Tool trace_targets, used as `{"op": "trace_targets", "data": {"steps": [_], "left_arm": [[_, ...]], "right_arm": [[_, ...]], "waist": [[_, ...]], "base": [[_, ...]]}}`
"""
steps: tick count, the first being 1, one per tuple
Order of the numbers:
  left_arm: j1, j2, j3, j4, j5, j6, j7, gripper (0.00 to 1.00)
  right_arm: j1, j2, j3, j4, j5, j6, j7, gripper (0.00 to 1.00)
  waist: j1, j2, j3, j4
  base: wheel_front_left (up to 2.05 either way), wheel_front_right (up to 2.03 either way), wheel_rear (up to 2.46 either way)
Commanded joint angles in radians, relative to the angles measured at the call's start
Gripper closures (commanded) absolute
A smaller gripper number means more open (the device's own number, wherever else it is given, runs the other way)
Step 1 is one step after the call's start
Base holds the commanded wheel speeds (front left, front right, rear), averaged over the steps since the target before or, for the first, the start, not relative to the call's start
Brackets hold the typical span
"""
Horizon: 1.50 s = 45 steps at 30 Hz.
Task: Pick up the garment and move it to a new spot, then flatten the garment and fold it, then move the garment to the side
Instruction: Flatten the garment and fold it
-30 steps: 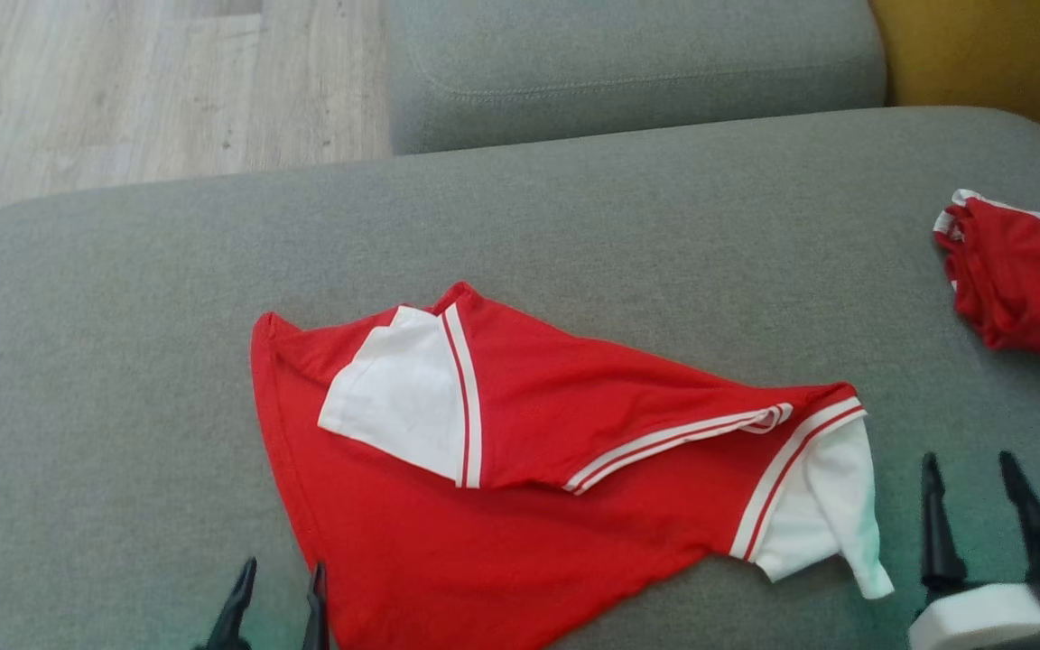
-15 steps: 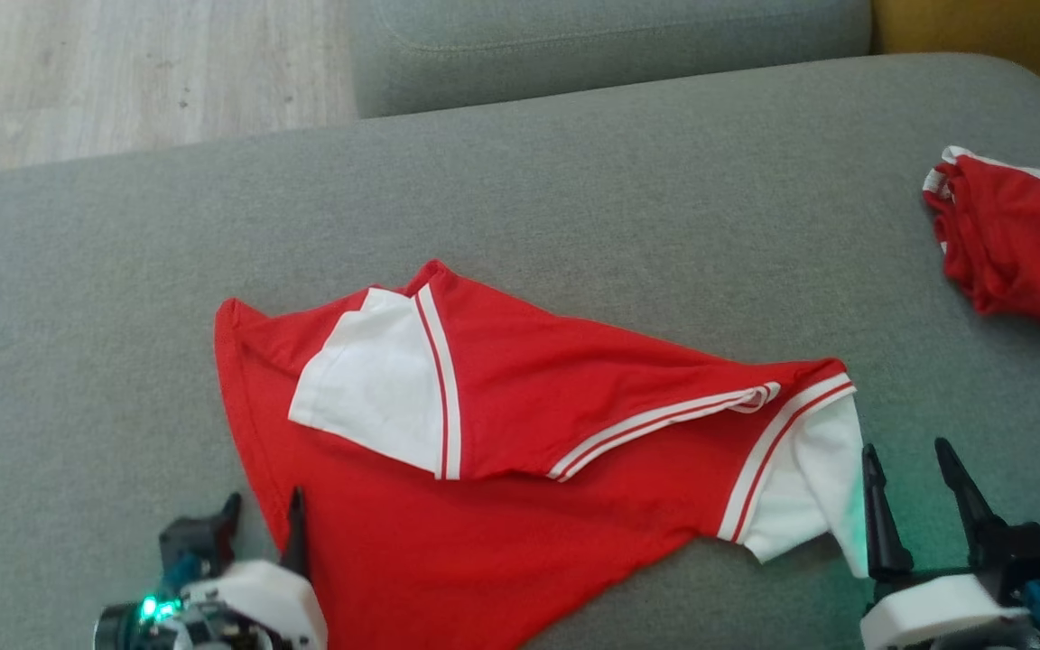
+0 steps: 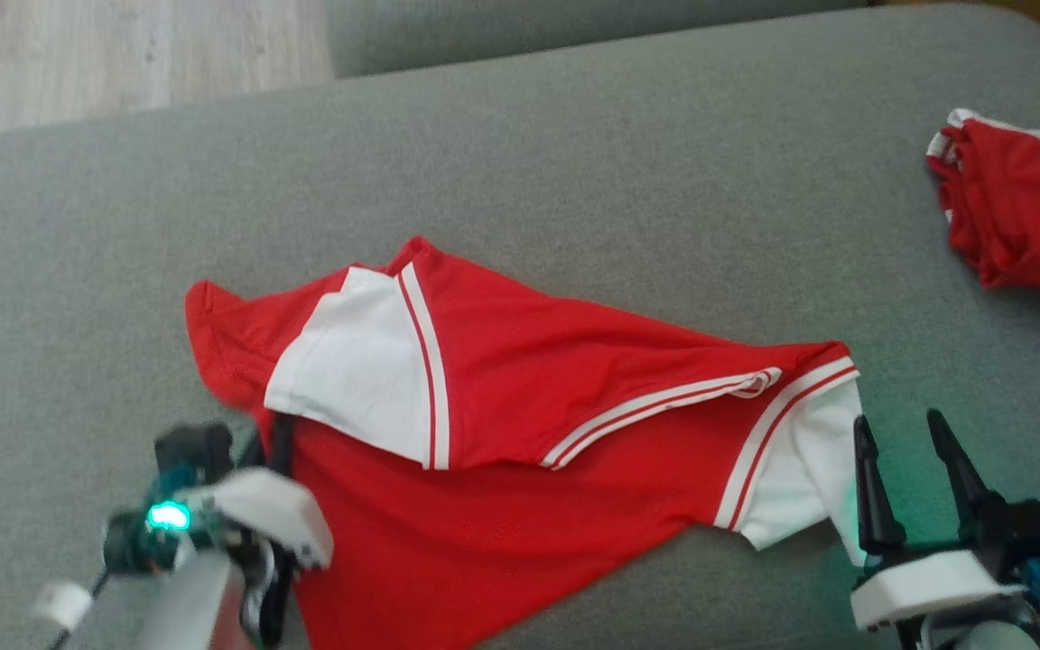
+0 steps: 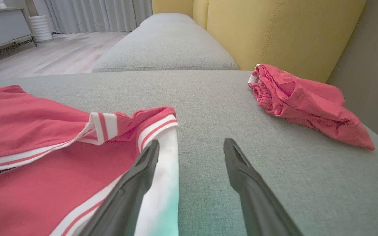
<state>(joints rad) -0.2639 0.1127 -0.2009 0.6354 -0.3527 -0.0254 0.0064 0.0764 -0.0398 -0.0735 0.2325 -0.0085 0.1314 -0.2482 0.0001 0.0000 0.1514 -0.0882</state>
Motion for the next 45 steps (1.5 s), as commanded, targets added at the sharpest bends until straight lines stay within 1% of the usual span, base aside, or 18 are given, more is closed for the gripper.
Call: {"op": "trace_targets", "data": {"steps": [1, 7, 8, 12, 15, 16, 17, 18, 22, 25, 28, 34, 40, 41, 43, 45], "left_arm": [[-0.067, 0.023, 0.025, -0.014, 0.015, 0.01, -0.014, 1.0], [-0.24, 0.08, 0.046, 0.053, 0.054, 0.058, -0.071, 1.0], [-0.297, 0.097, 0.049, 0.084, 0.061, 0.064, -0.075, 1.0], [-0.389, 0.137, 0.042, 0.158, 0.086, 0.074, -0.063, 1.0], [-0.42, 0.147, 0.041, 0.21, 0.085, 0.078, -0.045, 1.0], [-0.422, 0.146, 0.04, 0.225, 0.081, 0.073, -0.036, 0.7], [-0.42, 0.143, 0.039, 0.239, 0.075, 0.063, -0.028, 0.57], [-0.417, 0.142, 0.036, 0.248, 0.071, 0.055, -0.024, 0.01], [-0.387, 0.137, 0.03, 0.255, 0.061, 0.04, -0.039, 0.0], [-0.351, 0.135, 0.043, 0.218, 0.045, 0.044, -0.089, 0.0], [-0.293, 0.134, 0.061, 0.15, 0.029, 0.054, -0.154, 0.0], [-0.085, 0.128, 0.079, -0.031, 0.023, 0.112, -0.219, 0.0], [0.183, 0.095, 0.069, -0.221, 0.031, 0.168, -0.245, 0.0], [0.183, 0.095, 0.069, -0.221, 0.031, 0.168, -0.245, 0.0], [0.248, 0.096, 0.063, -0.275, 0.058, 0.189, -0.257, 0.0], [0.303, 0.08, 0.059, -0.314, 0.07, 0.201, -0.264, 0.0]], "right_arm": [[-0.045, -0.01, 0.027, -0.035, 0.008, -0.001, -0.013, 0.0], [-0.083, -0.01, 0.05, -0.033, 0.011, -0.001, -0.013, 0.0], [-0.094, -0.01, 0.054, -0.032, 0.015, -0.001, -0.013, 0.0], [-0.107, -0.01, 0.055, -0.023, 0.015, -0.001, -0.013, 0.0], [-0.106, -0.01, 0.05, -0.014, 0.016, -0.001, -0.013, 0.0], [-0.103, -0.01, 0.046, -0.01, 0.017, -0.001, -0.014, 0.0], [-0.099, -0.01, 0.042, -0.007, 0.017, -0.001, -0.014, 0.0], [-0.095, -0.01, 0.038, -0.004, 0.018, -0.001, -0.014, 0.0], [-0.077, -0.01, 0.033, 0.004, 0.024, -0.001, -0.014, 0.0], [-0.063, -0.01, 0.033, 0.004, 0.028, -0.001, -0.014, 0.0], [-0.045, -0.01, 0.028, 0.005, 0.03, -0.001, -0.014, 0.0], [-0.007, -0.01, 0.004, 0.012, 0.034, -0.001, -0.014, 0.0], [0.014, -0.01, -0.022, 0.017, 0.028, -0.001, -0.014, 0.0], [0.014, -0.01, -0.022, 0.017, 0.028, -0.001, -0.014, 0.0], [0.021, -0.01, -0.026, 0.02, 0.022, -0.001, -0.014, 0.0], [0.028, -0.01, -0.032, 0.024, 0.015, -0.001, -0.014, 0.0]], "waist": [[-0.0001, 0.0, 0.014, 0.001], [-0.0001, 0.0, 0.061, -0.011], [-0.0001, 0.0, 0.073, -0.016], [-0.0001, 0.0, 0.082, -0.026], [-0.0001, 0.0, 0.07, -0.03], [-0.0001, 0.0, 0.064, -0.03], [-0.0001, 0.0, 0.054, -0.027], [-0.0001, 0.0, 0.047, -0.025], [-0.0001, 0.0, 0.003, -0.006], [-0.0001, 0.0, -0.033, 0.009], [-0.0001, 0.0, -0.073, 0.022], [-0.0001, 0.0, -0.141, 0.046], [-0.0001, 0.0, -0.167, 0.068], [-0.0001, 0.0, -0.167, 0.068], [-0.0001, 0.0, -0.172, 0.08], [-0.0001, 0.0, -0.176, 0.095]], "base": [[0.0, 0.0, 0.0], [0.0, 0.0, 0.0], [0.0, 0.0, 0.0], [0.0, 0.0, 0.0], [0.0, 0.0, 0.0], [0.0, 0.0, 0.0], [0.0, 0.0, 0.0], [0.0, 0.0, 0.0], [0.0, 0.0, 0.0], [0.0, 0.0, 0.0], [0.0, 0.0, 0.0], [0.0, 0.0, 0.0], [0.0, 0.0, 0.0], [0.0, 0.0, 0.0], [0.0, 0.0, 0.0], [0.0, 0.0, 0.0]]}}
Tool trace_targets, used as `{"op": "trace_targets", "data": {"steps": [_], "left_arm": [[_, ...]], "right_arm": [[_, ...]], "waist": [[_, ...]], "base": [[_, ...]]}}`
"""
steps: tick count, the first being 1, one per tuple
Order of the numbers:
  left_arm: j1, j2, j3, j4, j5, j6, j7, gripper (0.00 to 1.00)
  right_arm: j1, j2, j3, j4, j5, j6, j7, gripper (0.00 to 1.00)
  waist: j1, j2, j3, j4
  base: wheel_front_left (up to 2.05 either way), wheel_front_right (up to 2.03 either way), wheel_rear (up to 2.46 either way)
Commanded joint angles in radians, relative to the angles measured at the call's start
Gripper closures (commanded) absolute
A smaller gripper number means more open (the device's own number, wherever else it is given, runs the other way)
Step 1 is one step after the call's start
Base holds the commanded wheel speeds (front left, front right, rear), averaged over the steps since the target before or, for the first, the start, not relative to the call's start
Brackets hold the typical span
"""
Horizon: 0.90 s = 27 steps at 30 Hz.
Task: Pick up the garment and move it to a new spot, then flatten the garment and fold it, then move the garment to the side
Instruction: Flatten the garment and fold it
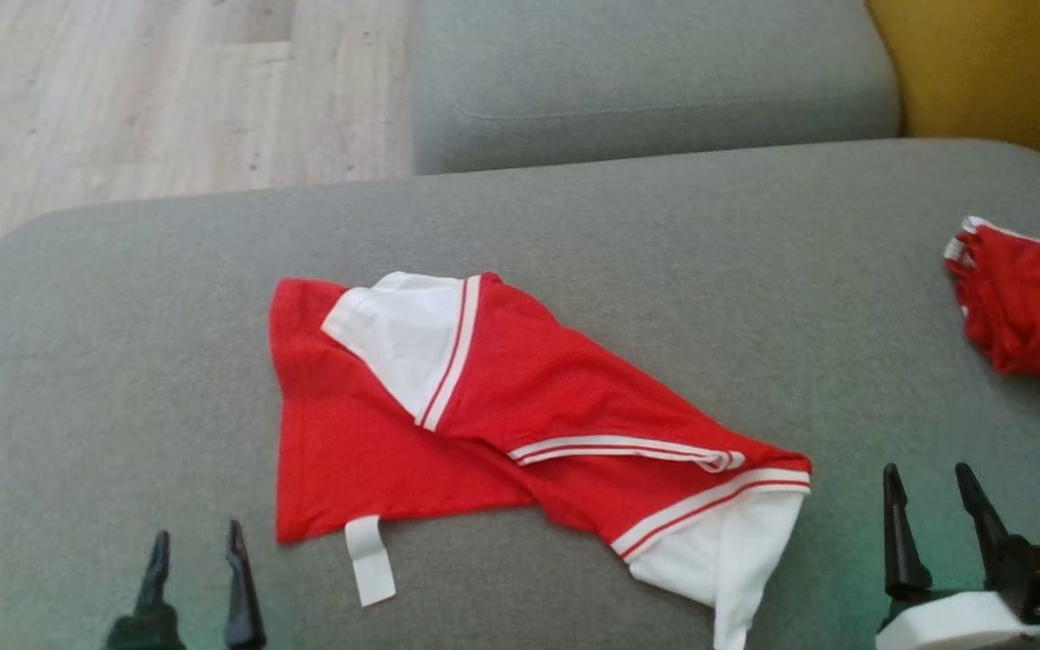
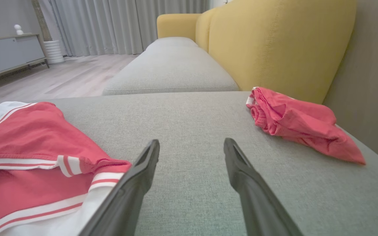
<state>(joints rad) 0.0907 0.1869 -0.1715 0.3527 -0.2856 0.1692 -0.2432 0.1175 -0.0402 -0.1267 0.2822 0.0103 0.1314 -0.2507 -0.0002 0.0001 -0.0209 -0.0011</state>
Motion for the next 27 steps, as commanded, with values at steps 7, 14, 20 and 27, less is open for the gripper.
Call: {"op": "trace_targets", "data": {"steps": [7, 14, 20, 27], "left_arm": [[0.062, -0.036, 0.007, -0.164, 0.089, -0.022, -0.018, 0.0], [0.103, -0.069, 0.043, -0.167, 0.13, -0.069, -0.018, 0.0], [0.099, -0.084, 0.073, -0.175, 0.156, -0.09, -0.018, 0.0], [0.062, -0.039, 0.04, -0.169, 0.205, -0.127, 0.025, 0.0]], "right_arm": [[0.01, -0.01, 0.044, 0.008, -0.011, -0.001, -0.011, 0.0], [0.008, -0.01, 0.077, 0.016, 0.012, -0.001, -0.011, 0.0], [-0.005, -0.01, 0.113, -0.014, 0.071, -0.001, -0.011, 0.0], [0.037, -0.01, 0.231, -0.132, 0.161, -0.001, 0.217, 0.0]], "waist": [[0.0002, -0.0001, -0.021, 0.051], [0.0002, -0.0001, -0.039, 0.064], [0.0002, -0.0001, -0.045, 0.055], [0.0002, -0.0001, -0.035, 0.037]], "base": [[0.0, 0.0, 0.0], [0.0, 0.0, 0.0], [0.0, 0.0, 0.0], [0.0, 0.0, 0.0]]}}
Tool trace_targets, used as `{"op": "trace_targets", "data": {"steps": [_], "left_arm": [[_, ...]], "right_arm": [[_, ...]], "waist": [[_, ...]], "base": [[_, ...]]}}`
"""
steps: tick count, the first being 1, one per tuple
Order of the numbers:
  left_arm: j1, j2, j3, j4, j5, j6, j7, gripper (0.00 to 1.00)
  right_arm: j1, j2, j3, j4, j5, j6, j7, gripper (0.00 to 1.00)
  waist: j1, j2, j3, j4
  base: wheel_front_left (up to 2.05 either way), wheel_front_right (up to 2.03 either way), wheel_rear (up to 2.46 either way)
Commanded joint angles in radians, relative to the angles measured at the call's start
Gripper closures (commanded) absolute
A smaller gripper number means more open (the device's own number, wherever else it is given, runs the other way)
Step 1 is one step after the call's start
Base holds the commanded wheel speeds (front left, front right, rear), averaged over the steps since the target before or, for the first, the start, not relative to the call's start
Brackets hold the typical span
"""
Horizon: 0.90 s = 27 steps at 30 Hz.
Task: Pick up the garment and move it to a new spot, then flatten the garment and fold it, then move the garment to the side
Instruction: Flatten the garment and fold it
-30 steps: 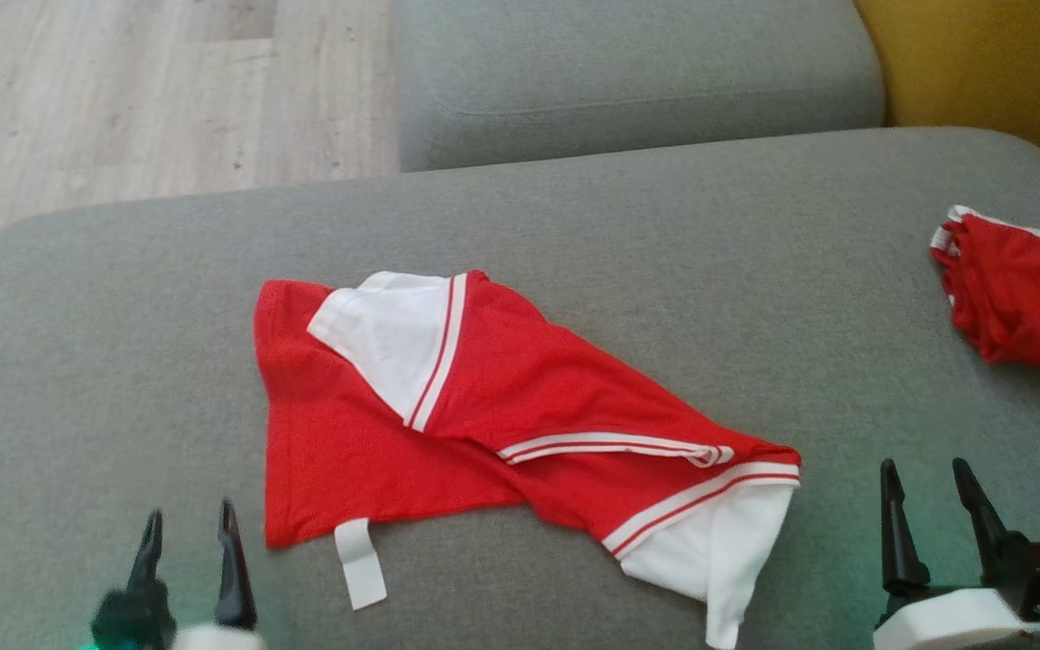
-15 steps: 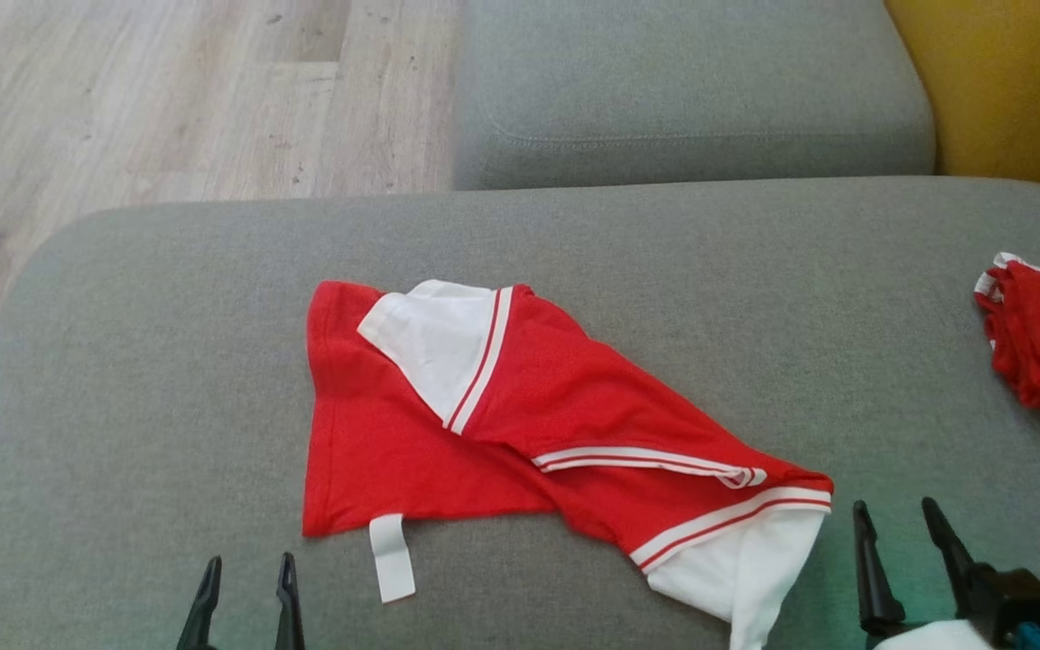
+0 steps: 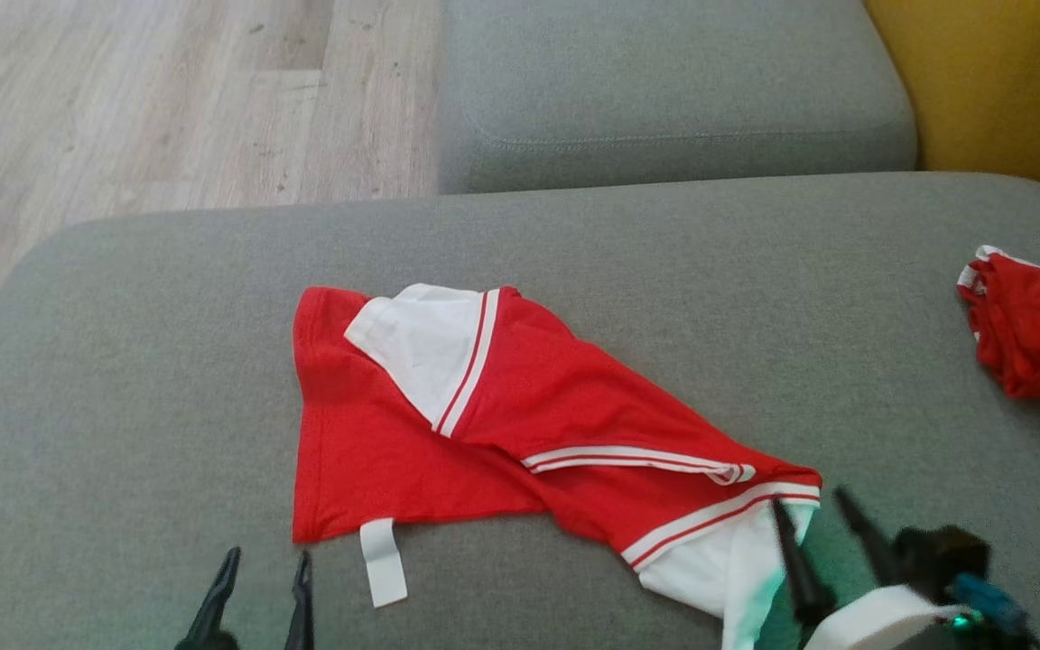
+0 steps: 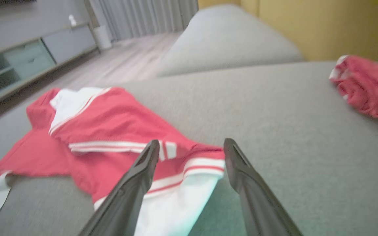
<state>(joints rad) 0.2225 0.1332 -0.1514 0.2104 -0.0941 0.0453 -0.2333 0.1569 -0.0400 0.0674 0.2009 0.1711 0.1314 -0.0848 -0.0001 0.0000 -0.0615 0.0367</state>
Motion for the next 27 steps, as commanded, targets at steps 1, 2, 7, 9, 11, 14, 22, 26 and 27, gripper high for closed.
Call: {"op": "trace_targets", "data": {"steps": [1, 2, 7, 9, 11, 14, 22, 26, 27], "left_arm": [[-0.081, 0.021, 0.012, -0.029, 0.018, -0.01, 0.039, 0.0], [-0.093, 0.026, 0.003, -0.032, 0.022, -0.018, 0.065, 0.0], [-0.149, 0.041, -0.021, -0.036, 0.035, -0.035, 0.137, 0.0], [-0.164, 0.042, -0.028, -0.032, 0.036, -0.038, 0.151, 0.0], [-0.179, 0.041, -0.034, -0.027, 0.037, -0.04, 0.155, 0.0], [-0.192, 0.04, -0.038, -0.016, 0.037, -0.04, 0.158, 0.0], [-0.241, 0.042, -0.066, 0.069, 0.039, -0.057, 0.183, 0.0], [-0.287, 0.047, -0.091, 0.127, 0.048, -0.079, 0.197, 0.0], [-0.312, 0.051, -0.102, 0.157, 0.054, -0.087, 0.2, 0.0]], "right_arm": [[0.017, -0.01, 0.044, -0.07, 0.006, -0.001, 0.114, 0.0], [0.038, -0.01, 0.055, -0.091, 0.01, -0.001, 0.174, 0.0], [0.135, -0.01, 0.1, -0.168, 0.022, -0.001, 0.379, 0.0], [0.156, -0.01, 0.11, -0.189, 0.03, -0.001, 0.407, 0.0], [0.157, -0.01, 0.121, -0.204, 0.031, -0.001, 0.413, 0.0], [0.15, -0.01, 0.129, -0.211, 0.032, -0.001, 0.411, 0.0], [0.126, -0.01, 0.145, -0.205, -0.003, -0.001, 0.412, 0.0], [0.11, -0.01, 0.144, -0.208, -0.008, -0.001, 0.415, 0.0], [0.101, -0.01, 0.146, -0.209, -0.011, -0.001, 0.416, 0.0]], "waist": [[0.0001, 0.0, 0.009, 0.0], [0.0001, 0.0, 0.015, 0.0], [0.0001, 0.0, 0.045, 0.003], [0.0001, 0.0, 0.059, 0.002], [0.0001, 0.0, 0.072, 0.0], [0.0001, 0.0, 0.082, -0.002], [0.0001, 0.0, 0.11, 0.005], [0.0001, 0.0, 0.131, 0.009], [0.0001, 0.0, 0.142, 0.008]], "base": [[0.0, 0.0, 0.0], [0.0, 0.0, 0.0], [0.0, 0.0, 0.0], [0.0, 0.0, 0.0], [0.0, 0.0, 0.0], [0.0, 0.0, 0.0], [0.0, 0.0, 0.0], [0.0, 0.0, 0.0], [0.0, 0.0, 0.0]]}}
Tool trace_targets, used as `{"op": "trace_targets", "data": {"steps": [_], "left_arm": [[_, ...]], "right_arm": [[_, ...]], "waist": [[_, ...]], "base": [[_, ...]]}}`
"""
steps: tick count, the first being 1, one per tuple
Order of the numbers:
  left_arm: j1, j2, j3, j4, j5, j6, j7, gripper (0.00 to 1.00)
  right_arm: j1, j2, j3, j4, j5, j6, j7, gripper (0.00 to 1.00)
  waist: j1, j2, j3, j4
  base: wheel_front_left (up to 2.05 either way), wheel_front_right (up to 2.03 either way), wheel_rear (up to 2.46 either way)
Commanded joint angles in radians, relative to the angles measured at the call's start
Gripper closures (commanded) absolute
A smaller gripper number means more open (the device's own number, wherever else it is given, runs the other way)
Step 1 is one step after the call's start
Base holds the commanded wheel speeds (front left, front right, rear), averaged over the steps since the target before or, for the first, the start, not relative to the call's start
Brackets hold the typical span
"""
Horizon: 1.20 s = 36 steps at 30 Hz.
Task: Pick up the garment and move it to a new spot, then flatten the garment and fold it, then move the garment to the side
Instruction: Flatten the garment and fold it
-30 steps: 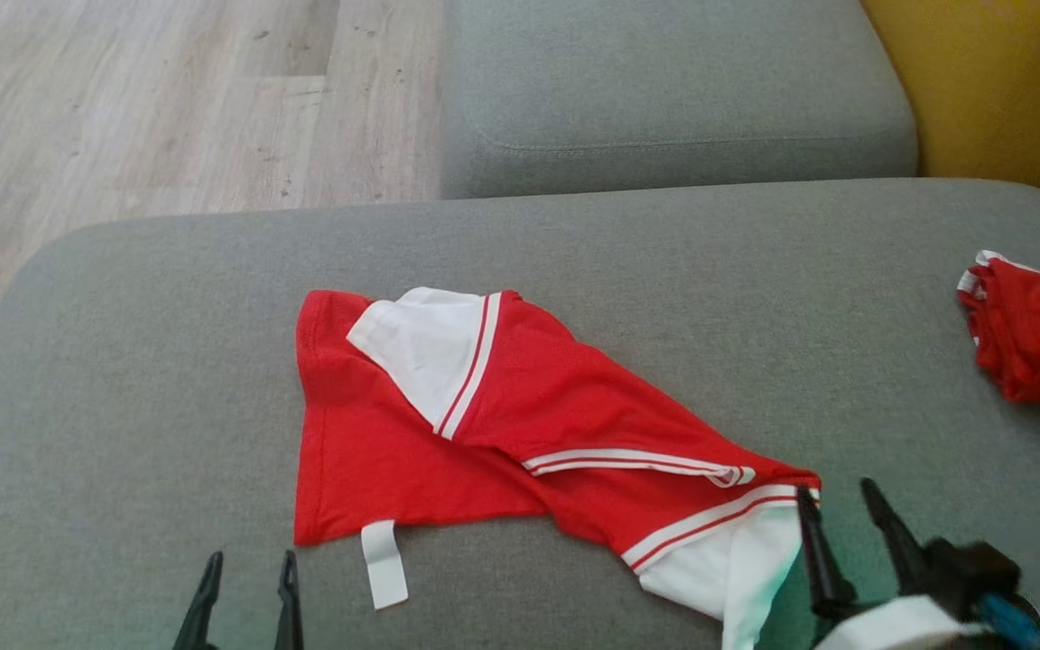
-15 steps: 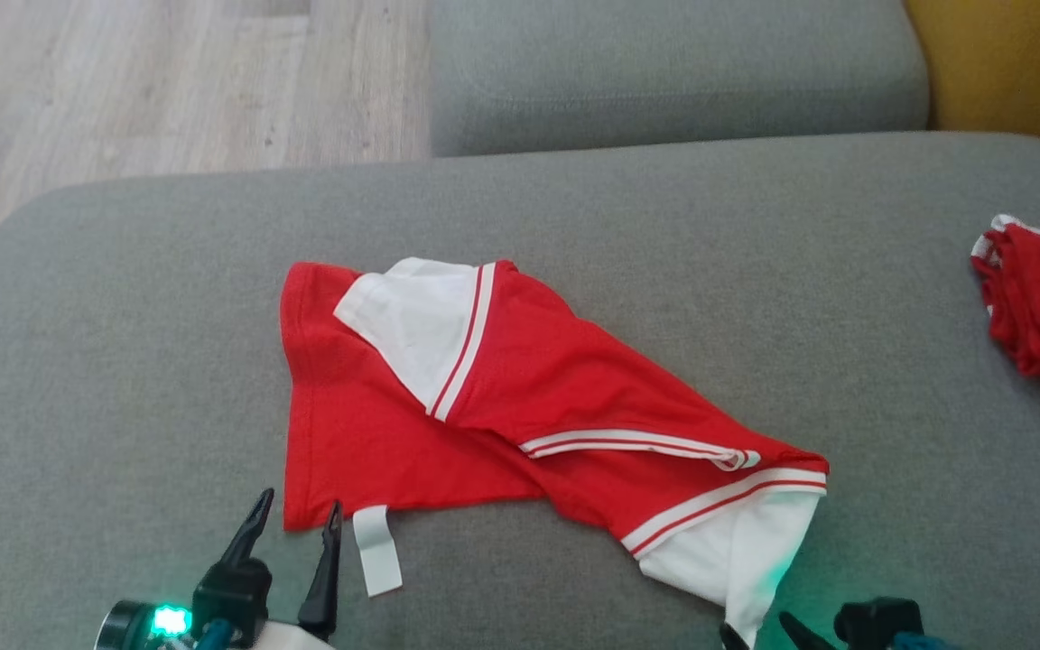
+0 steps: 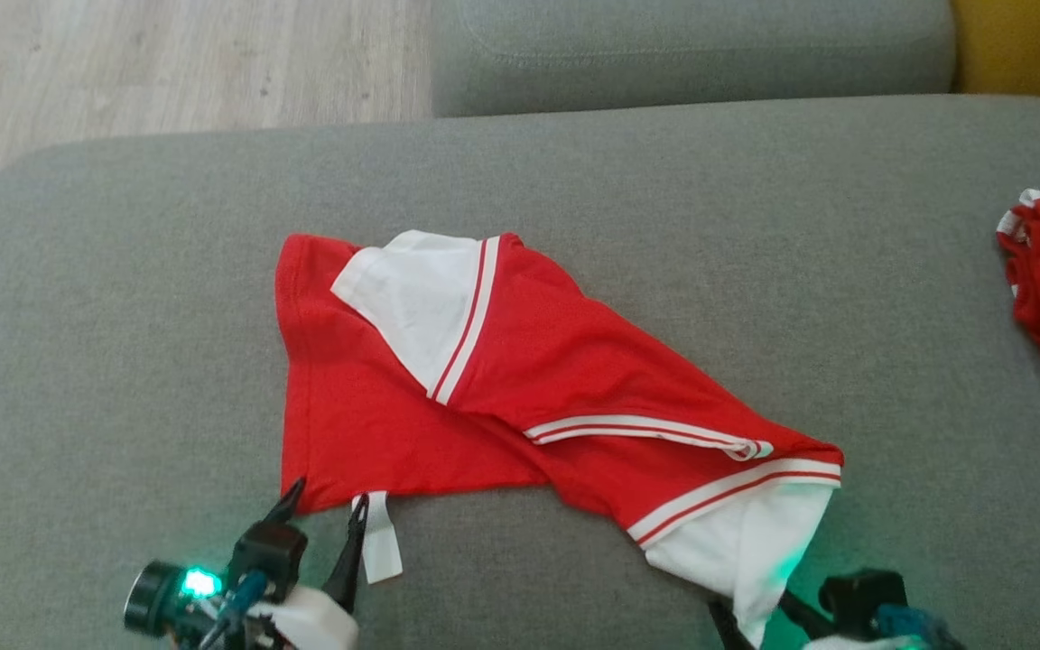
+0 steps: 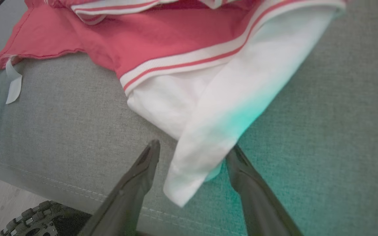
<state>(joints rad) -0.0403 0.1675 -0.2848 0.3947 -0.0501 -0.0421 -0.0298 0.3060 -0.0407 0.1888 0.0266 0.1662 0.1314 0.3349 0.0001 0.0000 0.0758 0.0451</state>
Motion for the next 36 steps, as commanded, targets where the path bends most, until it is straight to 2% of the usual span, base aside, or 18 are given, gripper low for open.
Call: {"op": "trace_targets", "data": {"steps": [1, 10, 16, 17, 18, 19, 20, 21, 25, 29, 30, 33, 36], "left_arm": [[-0.061, 0.02, 0.026, -0.013, 0.015, -0.002, -0.003, 0.0], [-0.121, 0.047, -0.012, 0.118, 0.023, -0.036, 0.035, 0.0], [-0.153, 0.068, -0.029, 0.165, 0.035, -0.04, 0.043, 0.0], [-0.158, 0.071, -0.033, 0.175, 0.036, -0.041, 0.047, 0.02], [-0.164, 0.073, -0.035, 0.186, 0.035, -0.043, 0.05, 0.48], [-0.168, 0.072, -0.037, 0.197, 0.032, -0.046, 0.051, 0.78], [-0.172, 0.072, -0.038, 0.206, 0.029, -0.047, 0.05, 1.0], [-0.175, 0.072, -0.041, 0.216, 0.027, -0.049, 0.048, 1.0], [-0.17, 0.073, -0.035, 0.238, -0.005, -0.058, 0.024, 1.0], [-0.124, 0.078, 0.002, 0.17, -0.065, -0.062, -0.014, 1.0], [-0.124, 0.078, 0.002, 0.17, -0.065, -0.062, -0.014, 1.0], [-0.061, 0.088, 0.03, 0.029, -0.126, -0.069, 0.0, 1.0], [0.008, 0.109, 0.044, -0.189, -0.198, -0.077, 0.062, 1.0]], "right_arm": [[-0.052, -0.009, 0.025, -0.036, -0.007, -0.001, -0.003, 0.0], [-0.075, -0.009, 0.05, -0.03, 0.021, -0.001, 0.016, 0.0], [-0.101, -0.009, 0.048, -0.018, 0.036, -0.001, 0.016, 0.0], [-0.108, -0.009, 0.045, -0.015, 0.042, -0.001, 0.013, 0.0], [-0.116, -0.009, 0.039, -0.011, 0.053, -0.001, 0.007, 0.16], [-0.123, -0.009, 0.035, -0.004, 0.068, -0.001, 0.005, 0.53], [-0.131, -0.009, 0.03, 0.003, 0.083, -0.001, 0.001, 0.91], [-0.139, -0.009, 0.029, 0.009, 0.096, -0.001, 0.0, 1.0], [-0.147, -0.009, 0.006, -0.012, 0.219, -0.001, -0.003, 1.0], [-0.127, -0.009, -0.022, -0.132, 0.399, -0.001, 0.036, 1.0], [-0.127, -0.009, -0.022, -0.132, 0.399, -0.001, 0.036, 1.0], [-0.094, -0.009, -0.068, -0.274, 0.52, -0.001, 0.093, 1.0], [-0.058, -0.009, -0.142, -0.428, 0.627, -0.001, 0.151, 1.0]], "waist": [[-0.0001, 0.0, 0.011, -0.002], [-0.0001, 0.0, 0.054, -0.023], [-0.0001, 0.0, 0.07, -0.026], [-0.0001, 0.0, 0.072, -0.026], [-0.0001, 0.0, 0.073, -0.026], [-0.0001, 0.0, 0.072, -0.027], [-0.0001, 0.0, 0.07, -0.027], [-0.0001, 0.0, 0.066, -0.027], [-0.0001, 0.0, 0.041, -0.033], [-0.0001, 0.0, 0.001, -0.05], [-0.0001, 0.0, 0.001, -0.05], [-0.0001, 0.0, -0.025, -0.058], [-0.0001, 0.0, -0.053, -0.056]], "base": [[0.0, 0.0, 0.0], [0.0, 0.0, 0.0], [0.0, 0.0, 0.0], [0.0, 0.0, 0.0], [0.0, 0.0, 0.0], [0.0, 0.0, 0.0], [0.0, 0.0, 0.0], [0.0, 0.0, 0.0], [0.0, 0.0, 0.0], [0.0, 0.0, 0.0], [0.0, 0.0, 0.0], [0.0, 0.0, 0.0], [0.0, 0.0, 0.0]]}}
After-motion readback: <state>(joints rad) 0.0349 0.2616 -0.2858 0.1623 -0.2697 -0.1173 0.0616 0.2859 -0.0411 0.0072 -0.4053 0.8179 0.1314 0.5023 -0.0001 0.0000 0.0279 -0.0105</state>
